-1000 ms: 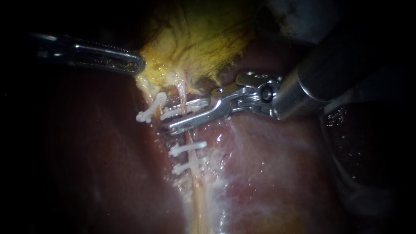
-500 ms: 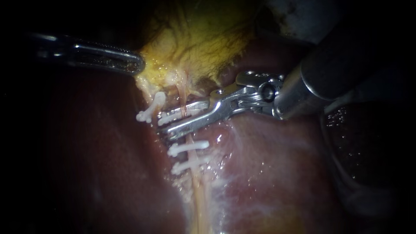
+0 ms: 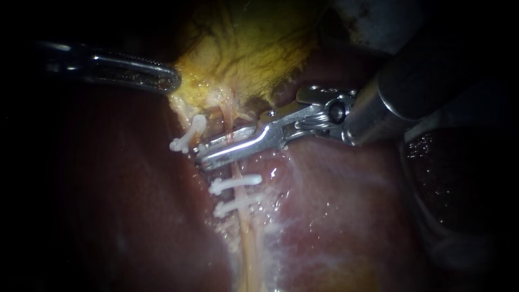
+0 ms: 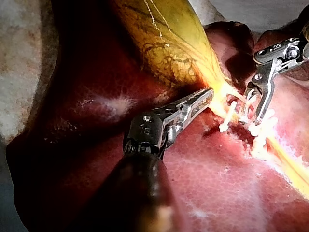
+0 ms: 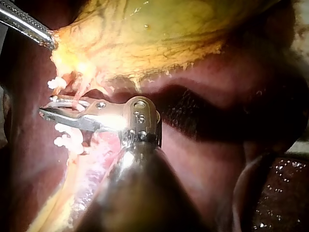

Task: Clipping third clip right tube

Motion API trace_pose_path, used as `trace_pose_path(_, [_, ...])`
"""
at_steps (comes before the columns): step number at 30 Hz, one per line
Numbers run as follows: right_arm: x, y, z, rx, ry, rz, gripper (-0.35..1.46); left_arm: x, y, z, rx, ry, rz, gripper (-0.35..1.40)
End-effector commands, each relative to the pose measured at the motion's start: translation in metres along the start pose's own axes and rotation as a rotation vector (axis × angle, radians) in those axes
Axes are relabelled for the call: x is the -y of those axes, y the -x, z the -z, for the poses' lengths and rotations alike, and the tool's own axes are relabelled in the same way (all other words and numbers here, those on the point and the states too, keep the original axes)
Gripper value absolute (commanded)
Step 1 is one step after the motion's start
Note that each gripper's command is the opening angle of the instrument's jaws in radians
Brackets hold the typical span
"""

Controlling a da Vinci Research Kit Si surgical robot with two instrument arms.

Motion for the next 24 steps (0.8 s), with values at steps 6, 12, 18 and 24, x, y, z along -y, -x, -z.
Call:
trace_pose_path(6, [-0.0001,0.0000,0.0001,-0.006,0.006,-0.007,-0.27,0.0000,0.0000,0.0000,0.000,0.000,0.000,-0.35])
trace_pose_path(12, [-0.0004,-0.0001,0.0003,-0.019,0.021,-0.038,-0.35,0.0000,0.0000,0.0000,0.000,0.000,0.000,-0.35])
trace_pose_path(18, [-0.0006,0.0000,0.0003,-0.020,0.022,-0.037,-0.35,-0.0001,0.0000,-0.0001,0.000,0.000,0.000,-0.35])
trace_pose_path(24, [-0.0008,0.0001,0.0004,-0.020,0.022,-0.036,-0.35,-0.0001,0.0000,-0.0001,0.000,0.000,0.000,-0.35])
